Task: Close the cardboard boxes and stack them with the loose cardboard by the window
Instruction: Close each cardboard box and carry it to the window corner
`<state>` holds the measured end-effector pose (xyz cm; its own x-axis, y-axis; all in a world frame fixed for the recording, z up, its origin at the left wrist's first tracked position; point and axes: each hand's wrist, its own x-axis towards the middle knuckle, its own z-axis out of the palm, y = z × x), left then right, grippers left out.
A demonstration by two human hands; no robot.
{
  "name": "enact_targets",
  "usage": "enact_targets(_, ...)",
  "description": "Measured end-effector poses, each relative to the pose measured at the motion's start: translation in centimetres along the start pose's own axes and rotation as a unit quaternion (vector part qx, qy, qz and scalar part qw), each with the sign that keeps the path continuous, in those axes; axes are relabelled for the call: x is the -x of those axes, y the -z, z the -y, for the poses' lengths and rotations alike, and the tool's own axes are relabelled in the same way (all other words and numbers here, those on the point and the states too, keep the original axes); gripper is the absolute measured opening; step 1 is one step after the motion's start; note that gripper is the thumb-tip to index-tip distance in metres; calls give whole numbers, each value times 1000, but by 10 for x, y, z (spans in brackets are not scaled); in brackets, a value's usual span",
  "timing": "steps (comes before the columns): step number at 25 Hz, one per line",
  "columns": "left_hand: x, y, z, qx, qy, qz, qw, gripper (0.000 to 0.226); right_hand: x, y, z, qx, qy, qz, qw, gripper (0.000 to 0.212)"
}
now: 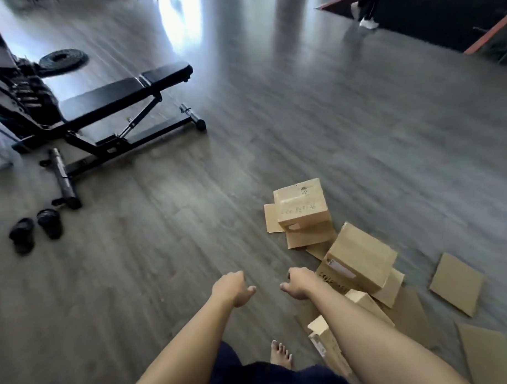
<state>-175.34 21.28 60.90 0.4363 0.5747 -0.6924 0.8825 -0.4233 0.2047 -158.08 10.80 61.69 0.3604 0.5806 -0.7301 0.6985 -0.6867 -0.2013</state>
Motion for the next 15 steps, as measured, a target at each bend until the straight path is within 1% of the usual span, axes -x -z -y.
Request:
enact_targets(3,-48,36,-3,-24,-9,15,1000,60,-42,30,18,-23,1,2,1000,55)
enact_targets(5,-87,65,-8,-43,-32,27,998,59,-76,45,23,-53,-17,-1,998,53)
enact_targets(9,-169,125,-6,-68,-72,42,994,56,-140,64,35,-94,-105,38,989,52)
enact_targets(11,-203,160,-5,-92,-96,35,991,58,-160,81,46,-117,-125,47,984,51)
enact_targets(13,-241,191,-4,-100,-106,32,989,58,-184,105,60,-146,-133,37,980,52)
enact_targets(15,-275,218,-9,-84,-107,22,990,56,-211,132,72,-169,-124,9,978,53)
